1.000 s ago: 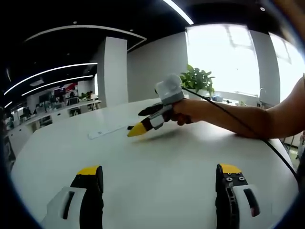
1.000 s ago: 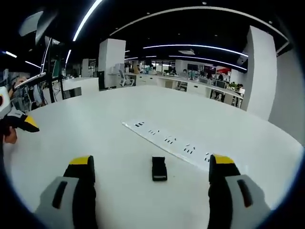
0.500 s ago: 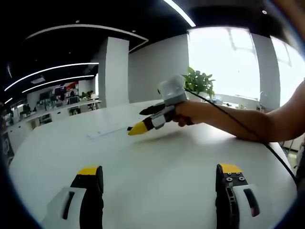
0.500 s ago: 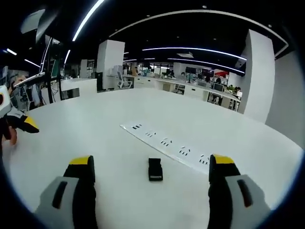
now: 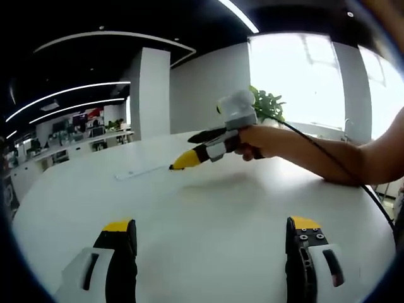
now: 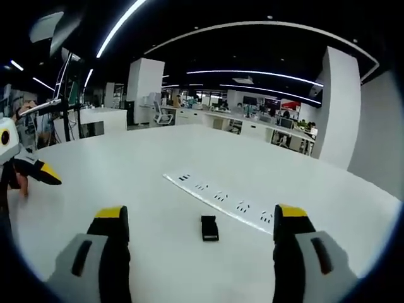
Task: Snap the two parts of the plastic buckle together until the buckle closes and remains connected.
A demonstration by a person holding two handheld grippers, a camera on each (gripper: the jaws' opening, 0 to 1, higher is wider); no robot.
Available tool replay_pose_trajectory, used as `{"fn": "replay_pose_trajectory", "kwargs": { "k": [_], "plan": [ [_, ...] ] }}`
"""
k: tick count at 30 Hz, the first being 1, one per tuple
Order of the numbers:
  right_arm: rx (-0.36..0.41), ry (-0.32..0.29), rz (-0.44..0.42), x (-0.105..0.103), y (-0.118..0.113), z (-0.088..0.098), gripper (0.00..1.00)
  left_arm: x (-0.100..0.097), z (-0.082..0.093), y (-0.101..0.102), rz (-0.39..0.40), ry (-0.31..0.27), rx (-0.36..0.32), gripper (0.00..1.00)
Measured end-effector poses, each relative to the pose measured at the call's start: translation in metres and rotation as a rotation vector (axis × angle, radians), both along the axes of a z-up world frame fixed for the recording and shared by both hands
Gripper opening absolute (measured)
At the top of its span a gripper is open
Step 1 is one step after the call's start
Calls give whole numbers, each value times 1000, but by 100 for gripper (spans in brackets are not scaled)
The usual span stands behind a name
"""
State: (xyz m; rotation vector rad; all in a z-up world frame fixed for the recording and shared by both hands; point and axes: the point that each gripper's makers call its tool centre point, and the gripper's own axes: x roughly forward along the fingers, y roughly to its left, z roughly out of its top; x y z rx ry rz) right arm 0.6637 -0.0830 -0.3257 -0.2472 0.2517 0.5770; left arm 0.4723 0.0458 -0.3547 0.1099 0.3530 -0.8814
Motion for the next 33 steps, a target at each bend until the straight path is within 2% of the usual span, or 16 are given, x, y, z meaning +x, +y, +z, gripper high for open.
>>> {"fn": "replay_pose_trajectory", "kwargs": {
  "k": [12, 22, 33],
  "plan": [
    [5, 2, -12, -15, -6, 0, 97, 4, -4, 3, 17, 5, 8, 99],
    [-1, 8, -23, -28, -15, -1, 96, 4, 7, 2, 30, -2, -48, 99],
    [-9, 10, -26, -44, -21, -1, 96, 4, 4, 1, 22, -22, -18, 99]
  ]
}}
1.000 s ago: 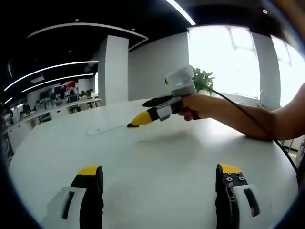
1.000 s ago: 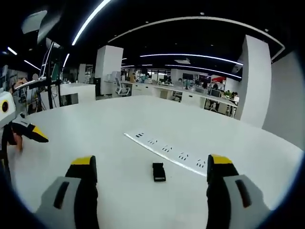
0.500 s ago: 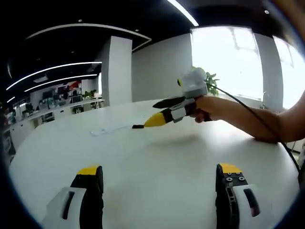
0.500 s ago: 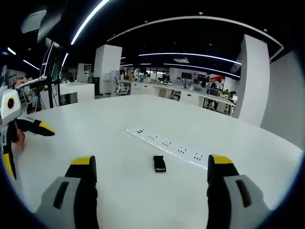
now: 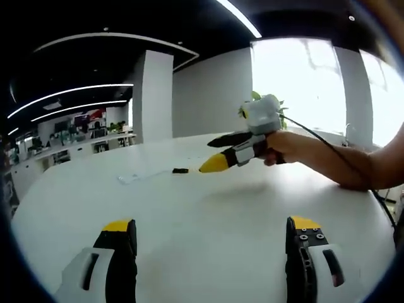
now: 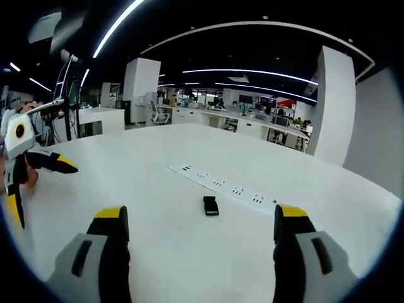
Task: Snap the two parts of the plastic buckle together until the buckle closes and remains connected.
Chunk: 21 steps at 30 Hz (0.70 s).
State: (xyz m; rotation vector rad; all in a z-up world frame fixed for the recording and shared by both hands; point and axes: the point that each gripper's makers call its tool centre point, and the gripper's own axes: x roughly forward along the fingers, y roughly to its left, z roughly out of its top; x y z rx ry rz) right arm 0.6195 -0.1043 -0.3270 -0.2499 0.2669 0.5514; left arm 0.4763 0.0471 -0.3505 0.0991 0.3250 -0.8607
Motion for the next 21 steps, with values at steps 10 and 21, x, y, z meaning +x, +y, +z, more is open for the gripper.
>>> {"fn": "replay_pose_trajectory", "kwargs": {
  "k": [10, 21],
  "plan": [
    [8, -10, 5, -12, 2, 6, 96, 2, 10, 4, 26, -52, -16, 99],
    [12, -11, 2, -36, 2, 8, 93, 3, 7, 4, 24, -48, -17, 99]
  ]
}}
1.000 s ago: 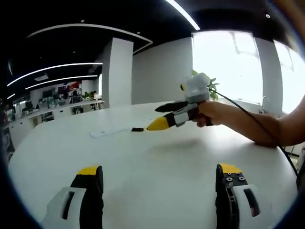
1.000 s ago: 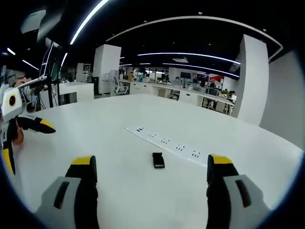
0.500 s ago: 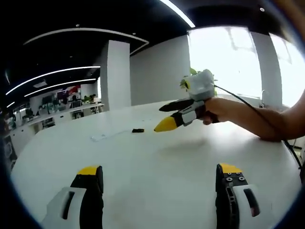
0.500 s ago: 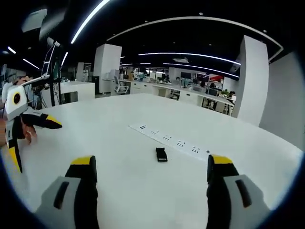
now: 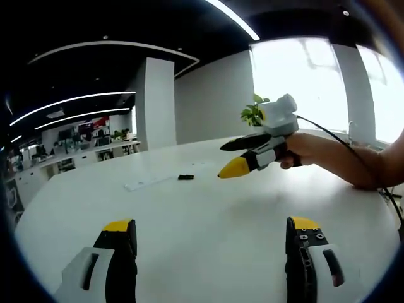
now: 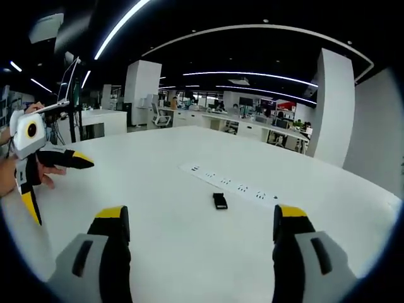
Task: Snap the two parts of the plastic buckle together until the buckle closes and remains connected.
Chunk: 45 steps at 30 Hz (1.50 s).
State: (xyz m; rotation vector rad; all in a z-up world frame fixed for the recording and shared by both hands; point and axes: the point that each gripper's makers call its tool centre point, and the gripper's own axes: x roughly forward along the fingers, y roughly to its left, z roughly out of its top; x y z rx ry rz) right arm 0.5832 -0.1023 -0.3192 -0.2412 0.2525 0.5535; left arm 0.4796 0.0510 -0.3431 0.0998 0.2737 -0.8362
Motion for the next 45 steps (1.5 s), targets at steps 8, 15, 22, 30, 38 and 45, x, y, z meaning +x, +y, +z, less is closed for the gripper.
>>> {"fn": "replay_pose_trajectory", "kwargs": {
  "k": [8, 15, 22, 30, 38, 45],
  "plan": [
    [-3, 9, 2, -19, -2, -3, 93, -2, 3, 3, 19, -4, -7, 99],
    [-3, 6, -6, -32, -8, -3, 93, -5, 4, 0, 15, -8, -6, 99],
    [-8, 2, -12, -42, -13, -3, 93, 1, 5, 3, 31, -13, 0, 99],
    [-14, 0, -16, -52, -16, -7, 93, 1, 9, 4, 34, -21, -8, 99],
    [-19, -4, -23, -63, -18, -6, 93, 0, 12, 9, 38, -10, -25, 99],
    [2, -24, -34, -71, -21, 4, 92, -1, 14, 11, 47, -10, -31, 99]
  ]
}}
